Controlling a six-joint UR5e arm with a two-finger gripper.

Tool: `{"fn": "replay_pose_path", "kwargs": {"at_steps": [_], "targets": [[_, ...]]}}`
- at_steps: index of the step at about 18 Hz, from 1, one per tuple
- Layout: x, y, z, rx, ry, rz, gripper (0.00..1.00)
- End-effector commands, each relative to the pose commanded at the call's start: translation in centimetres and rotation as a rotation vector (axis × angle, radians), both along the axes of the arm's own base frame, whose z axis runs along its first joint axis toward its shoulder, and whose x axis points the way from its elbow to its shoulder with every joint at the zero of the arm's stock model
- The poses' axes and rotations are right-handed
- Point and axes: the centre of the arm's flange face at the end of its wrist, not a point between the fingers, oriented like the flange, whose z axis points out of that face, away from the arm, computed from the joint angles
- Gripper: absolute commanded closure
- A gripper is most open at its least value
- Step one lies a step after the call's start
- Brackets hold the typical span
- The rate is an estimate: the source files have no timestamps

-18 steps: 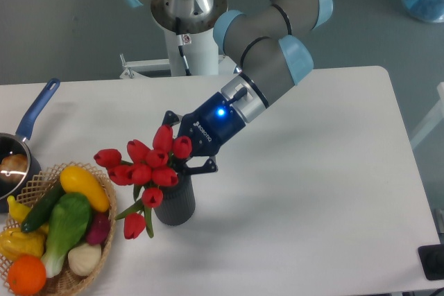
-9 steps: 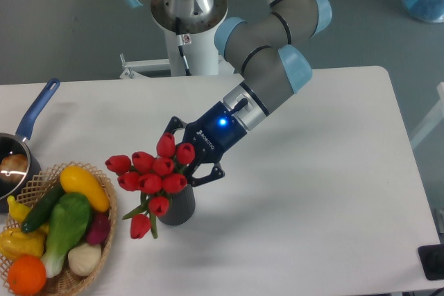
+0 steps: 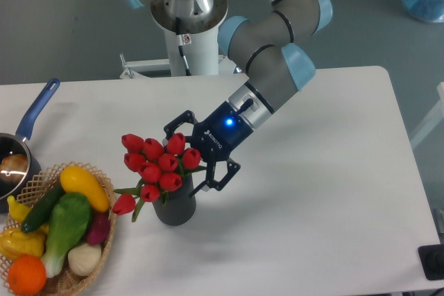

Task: Insert the flowers into the vase

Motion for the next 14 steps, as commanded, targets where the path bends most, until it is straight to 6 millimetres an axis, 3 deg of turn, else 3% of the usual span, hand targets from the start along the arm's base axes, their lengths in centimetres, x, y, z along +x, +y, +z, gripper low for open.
{"fn": "replay_pose_path", "kwargs": {"at_steps": [9,14], "targets": [[-1.0,-3.0,2.4,-0.299,0.295,0.090,0.00],[-3.8,-5.9,5.5,-0.350,0.401,0.170,0.00]]}}
